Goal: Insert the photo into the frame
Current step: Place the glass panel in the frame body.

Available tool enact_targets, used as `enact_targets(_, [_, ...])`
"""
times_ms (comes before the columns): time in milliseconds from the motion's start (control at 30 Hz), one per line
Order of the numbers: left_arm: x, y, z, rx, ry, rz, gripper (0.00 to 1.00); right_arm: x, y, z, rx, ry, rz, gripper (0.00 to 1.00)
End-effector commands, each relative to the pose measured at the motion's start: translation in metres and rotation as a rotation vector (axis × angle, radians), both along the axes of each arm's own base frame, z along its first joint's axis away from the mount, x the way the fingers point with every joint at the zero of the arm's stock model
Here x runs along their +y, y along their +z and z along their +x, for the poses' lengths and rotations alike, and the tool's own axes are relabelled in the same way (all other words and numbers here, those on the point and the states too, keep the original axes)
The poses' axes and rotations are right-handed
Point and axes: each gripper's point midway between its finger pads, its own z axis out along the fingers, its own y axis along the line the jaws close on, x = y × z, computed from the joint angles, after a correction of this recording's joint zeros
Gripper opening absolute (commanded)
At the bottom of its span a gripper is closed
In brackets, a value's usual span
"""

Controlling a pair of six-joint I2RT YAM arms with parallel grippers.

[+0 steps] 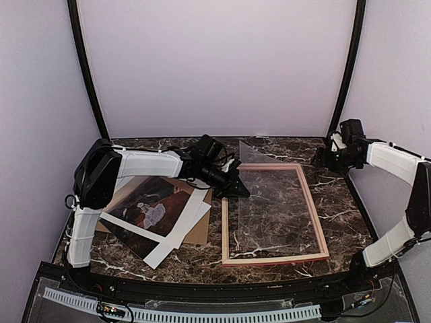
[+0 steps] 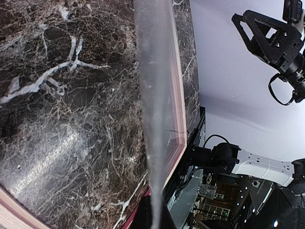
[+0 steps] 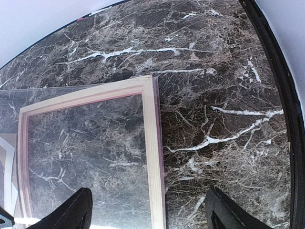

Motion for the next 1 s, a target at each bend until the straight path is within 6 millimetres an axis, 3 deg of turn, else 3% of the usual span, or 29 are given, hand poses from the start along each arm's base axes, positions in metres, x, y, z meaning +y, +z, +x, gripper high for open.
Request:
enact_targets(0, [0.0024,0.0009,-0.0039,-0.003,-0.029,-0.004,0.0,0.0001,-0.0017,0.0043,-0.017,0.005,-0.002,0.82])
enact_targets(967, [0.0111,-0.0041,-0.0026,-0.008,-0.01,0.032,0.0,0.0005,-0.0059,0.0042,-0.008,0.006,-0.003,0.82])
